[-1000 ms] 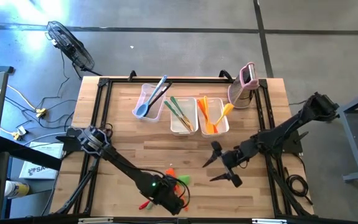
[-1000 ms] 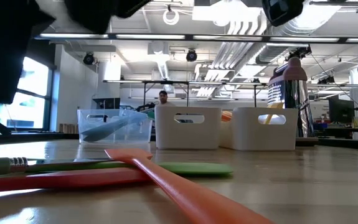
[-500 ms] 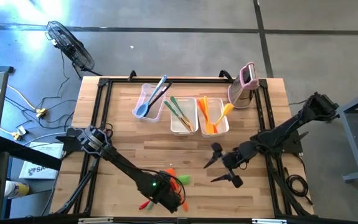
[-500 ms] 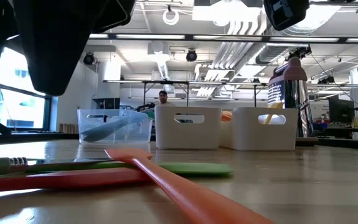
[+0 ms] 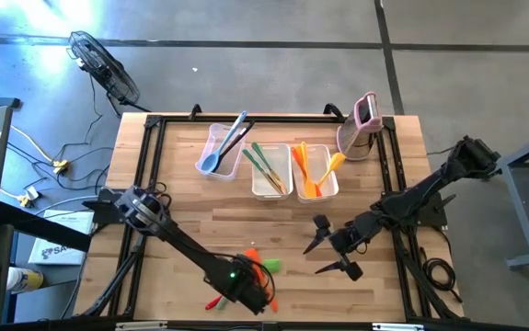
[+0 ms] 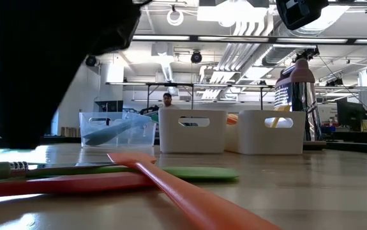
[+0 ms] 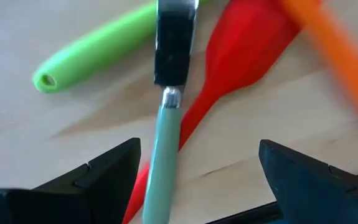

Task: Pick & Place Kitchen Items
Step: Put the light green knife into the left white bin

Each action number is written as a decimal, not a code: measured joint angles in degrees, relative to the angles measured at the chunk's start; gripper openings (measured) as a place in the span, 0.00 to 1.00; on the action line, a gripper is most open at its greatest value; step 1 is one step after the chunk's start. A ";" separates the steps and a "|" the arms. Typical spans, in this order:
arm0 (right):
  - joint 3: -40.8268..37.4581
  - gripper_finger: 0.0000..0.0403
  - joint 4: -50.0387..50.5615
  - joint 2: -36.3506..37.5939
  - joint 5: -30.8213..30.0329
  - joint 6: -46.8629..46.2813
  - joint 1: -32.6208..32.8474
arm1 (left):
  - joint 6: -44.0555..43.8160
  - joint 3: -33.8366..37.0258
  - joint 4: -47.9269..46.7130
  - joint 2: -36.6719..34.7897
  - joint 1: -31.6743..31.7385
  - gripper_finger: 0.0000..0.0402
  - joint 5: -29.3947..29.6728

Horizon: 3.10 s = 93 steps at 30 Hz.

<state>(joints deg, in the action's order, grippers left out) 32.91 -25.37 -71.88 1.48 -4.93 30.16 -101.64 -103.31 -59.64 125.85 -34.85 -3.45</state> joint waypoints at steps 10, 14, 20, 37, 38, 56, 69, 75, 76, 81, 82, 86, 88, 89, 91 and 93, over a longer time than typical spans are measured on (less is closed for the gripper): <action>0.00 0.67 1.19 0.00 -0.07 -1.53 0.54 | 2.27 0.02 1.22 1.17 0.34 0.80 -0.71; 0.00 0.67 1.32 0.00 0.19 -1.53 0.67 | 2.38 0.02 1.20 1.17 0.34 0.80 -2.07; 0.00 0.67 1.56 0.00 0.17 -2.93 0.67 | 2.37 0.02 1.18 1.19 0.34 0.80 -2.10; 0.00 0.67 2.54 -0.02 -0.04 -2.61 2.86 | 4.97 0.02 2.49 3.60 0.87 0.80 -6.74; 0.00 0.67 2.56 -0.02 -0.04 -2.57 2.86 | 5.34 0.02 2.51 3.60 0.87 0.80 -6.86; 0.00 0.67 2.56 -0.02 -1.55 -2.36 2.86 | 13.12 -0.04 2.56 3.64 4.16 0.80 -7.37; 0.00 0.67 2.98 -0.02 -1.53 -2.36 2.86 | 13.40 -0.04 2.56 3.69 4.52 0.46 -9.28; 0.00 0.67 3.00 -0.02 -1.53 -2.66 2.86 | 13.52 -0.02 2.45 3.71 4.50 0.16 -9.19; 0.00 0.67 3.00 -0.02 -1.53 -2.72 2.86 | 13.75 -0.02 2.45 3.71 4.50 0.11 -9.16; 0.00 0.67 3.16 -0.02 -1.36 -2.78 2.86 | 13.87 -0.02 2.52 3.71 4.45 0.11 -7.41; 0.00 0.67 3.35 -0.02 -1.36 -2.78 2.86 | 13.66 -0.02 2.52 3.71 4.43 0.11 -7.15; 0.00 0.67 4.56 -0.02 -1.37 -2.78 2.86 | 13.98 -0.04 2.54 3.71 4.33 0.11 -7.09; 0.00 0.67 5.07 -0.02 -1.48 -2.78 2.86 | 14.01 -0.52 2.17 3.71 3.99 0.11 -6.59; 0.00 0.67 5.20 -0.02 -1.49 -2.79 2.86 | 14.11 -1.06 2.01 3.75 3.90 0.11 -6.03; 0.00 0.67 5.23 -0.02 -1.49 -2.78 2.86 | 14.53 -2.81 1.98 3.81 3.50 0.11 -5.14; 0.00 0.67 5.23 -0.02 -1.49 -2.78 2.86 | 15.02 -5.15 0.92 3.79 3.33 0.11 -3.50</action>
<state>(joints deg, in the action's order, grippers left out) 32.91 -20.14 -71.90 -0.01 -7.70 33.01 -86.62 -108.45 -58.72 129.64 -31.52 -6.95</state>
